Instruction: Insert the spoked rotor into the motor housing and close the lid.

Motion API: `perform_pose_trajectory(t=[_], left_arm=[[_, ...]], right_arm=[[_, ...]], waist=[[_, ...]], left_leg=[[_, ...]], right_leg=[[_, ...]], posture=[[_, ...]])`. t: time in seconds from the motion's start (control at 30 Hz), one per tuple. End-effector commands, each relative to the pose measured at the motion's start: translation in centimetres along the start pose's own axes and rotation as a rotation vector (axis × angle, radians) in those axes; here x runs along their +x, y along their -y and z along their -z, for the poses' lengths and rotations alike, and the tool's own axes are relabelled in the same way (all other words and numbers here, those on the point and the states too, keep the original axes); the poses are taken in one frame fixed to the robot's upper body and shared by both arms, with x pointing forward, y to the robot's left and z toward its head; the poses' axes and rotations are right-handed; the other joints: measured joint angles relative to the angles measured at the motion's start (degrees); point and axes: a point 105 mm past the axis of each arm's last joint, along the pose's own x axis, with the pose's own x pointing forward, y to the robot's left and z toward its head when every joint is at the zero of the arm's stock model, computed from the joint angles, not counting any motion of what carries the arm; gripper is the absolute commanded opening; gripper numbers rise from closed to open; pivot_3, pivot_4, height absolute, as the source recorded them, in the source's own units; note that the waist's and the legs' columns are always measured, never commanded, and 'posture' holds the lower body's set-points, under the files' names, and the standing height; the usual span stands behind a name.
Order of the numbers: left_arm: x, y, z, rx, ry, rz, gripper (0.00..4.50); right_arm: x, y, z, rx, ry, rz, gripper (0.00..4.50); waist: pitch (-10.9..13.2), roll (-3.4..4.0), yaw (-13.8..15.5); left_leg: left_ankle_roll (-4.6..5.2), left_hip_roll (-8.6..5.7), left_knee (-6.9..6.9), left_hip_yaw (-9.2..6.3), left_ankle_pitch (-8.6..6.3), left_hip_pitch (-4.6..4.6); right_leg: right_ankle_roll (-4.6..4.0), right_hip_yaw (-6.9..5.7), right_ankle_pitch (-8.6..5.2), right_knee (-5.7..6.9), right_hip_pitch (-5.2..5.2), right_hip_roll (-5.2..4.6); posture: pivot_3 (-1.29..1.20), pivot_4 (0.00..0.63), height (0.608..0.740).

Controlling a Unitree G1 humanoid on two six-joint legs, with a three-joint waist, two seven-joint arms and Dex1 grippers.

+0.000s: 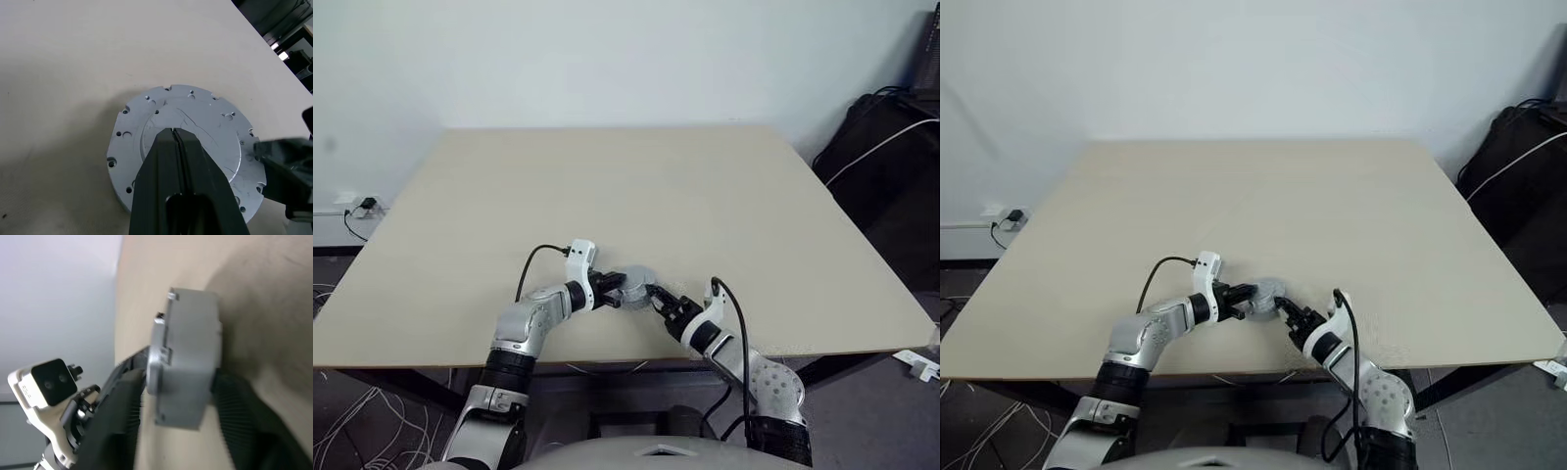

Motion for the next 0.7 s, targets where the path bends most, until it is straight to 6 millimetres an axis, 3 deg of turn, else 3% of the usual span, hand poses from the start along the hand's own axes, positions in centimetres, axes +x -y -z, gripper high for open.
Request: perform_pose_trajectory(t=[0.03, 0.13, 0.4, 0.53, 0.7], left_arm=[[0.3, 0.0, 3.1, -0.05, -0.118, -0.004, 0.0], [0.3, 0.0, 3.1, -0.051, -0.121, -0.004, 0.0], [0.3, 0.1, 3.1, -0.051, -0.123, -0.002, 0.0], [0.3, 0.1, 3.1, -0.05, -0.122, -0.002, 0.0], [0.3, 0.1, 3.1, -0.05, -0.122, -0.003, 0.0]], right_arm=[[1.3, -3.6, 0.1, -0.012, 0.0, -0.158, 3.44], [1.3, -3.6, 0.2, -0.016, -0.002, -0.156, 4.45], [1.4, -3.9, 0.5, -0.011, -0.024, -0.18, 4.48], [1.3, -4.8, 1.7, -0.001, -0.106, -0.247, 4.48], [1.4, -4.7, 2.4, -0.001, -0.153, -0.237, 4.48]], waist=[[0.0, -0.01, 0.01], [-0.01, -0.01, -0.04], [-0.02, -0.01, -0.03], [-0.02, -0.01, -0.15], [-0.03, -0.03, -0.27]], left_leg=[[0.0, 0.0, 0.0, 0.0, 0.0, 0.0], [0.0, -0.01, 0.0, 0.02, 0.0, 0.01], [0.0, 0.0, 0.0, 0.02, 0.0, 0.05], [0.0, 0.0, 0.0, 0.02, 0.0, 0.06], [0.0, 0.04, 0.0, 0.0, 0.0, 0.14]], right_leg=[[-0.03, 0.0, 0.01, 0.0, 0.0, 0.0], [-0.09, 0.02, 0.05, -0.01, 0.02, 0.01], [-0.05, 0.02, 0.03, 0.0, 0.05, 0.01], [-0.05, 0.03, 0.03, 0.0, 0.04, 0.02], [-0.04, 0.08, 0.03, 0.04, 0.08, 0.07]], posture=[[0.0, 0.0, 0.74], [0.0, 0.0, 0.74], [0.0, 0.0, 0.74], [0.0, 0.0, 0.74], [0.0, 0.0, 0.74]])
